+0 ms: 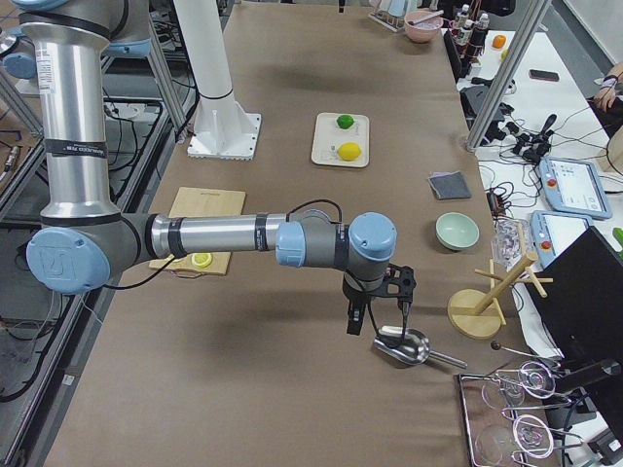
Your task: Place all lemons on tray
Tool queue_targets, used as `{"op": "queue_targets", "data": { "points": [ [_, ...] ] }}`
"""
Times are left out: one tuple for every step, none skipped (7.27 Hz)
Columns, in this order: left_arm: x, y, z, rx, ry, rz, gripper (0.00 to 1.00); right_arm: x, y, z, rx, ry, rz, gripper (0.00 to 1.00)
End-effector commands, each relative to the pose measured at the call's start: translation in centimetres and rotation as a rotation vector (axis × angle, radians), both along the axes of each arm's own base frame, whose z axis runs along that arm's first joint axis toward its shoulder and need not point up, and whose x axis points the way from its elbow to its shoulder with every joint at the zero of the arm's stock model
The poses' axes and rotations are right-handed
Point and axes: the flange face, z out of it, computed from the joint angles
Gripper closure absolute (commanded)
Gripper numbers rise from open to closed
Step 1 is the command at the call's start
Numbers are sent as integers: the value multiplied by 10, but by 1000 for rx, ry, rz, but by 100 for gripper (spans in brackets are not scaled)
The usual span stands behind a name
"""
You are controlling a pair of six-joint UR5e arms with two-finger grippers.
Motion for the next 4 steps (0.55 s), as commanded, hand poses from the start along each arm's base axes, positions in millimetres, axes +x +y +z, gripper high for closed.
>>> {"op": "queue_targets", "data": {
  "points": [
    [-25,54,33,12,-9,9,2,3,4,5,-5,20,-1,0],
    [-30,57,44,-9,-17,3,2,4,4,2,0,23,1,0],
    [-41,58,45,-4,-7,-17,2,4,5,2,0,22,1,0],
    [-46,60,49,-9,6,-20,2,5,7,4,-3,21,2,0]
  ]
}}
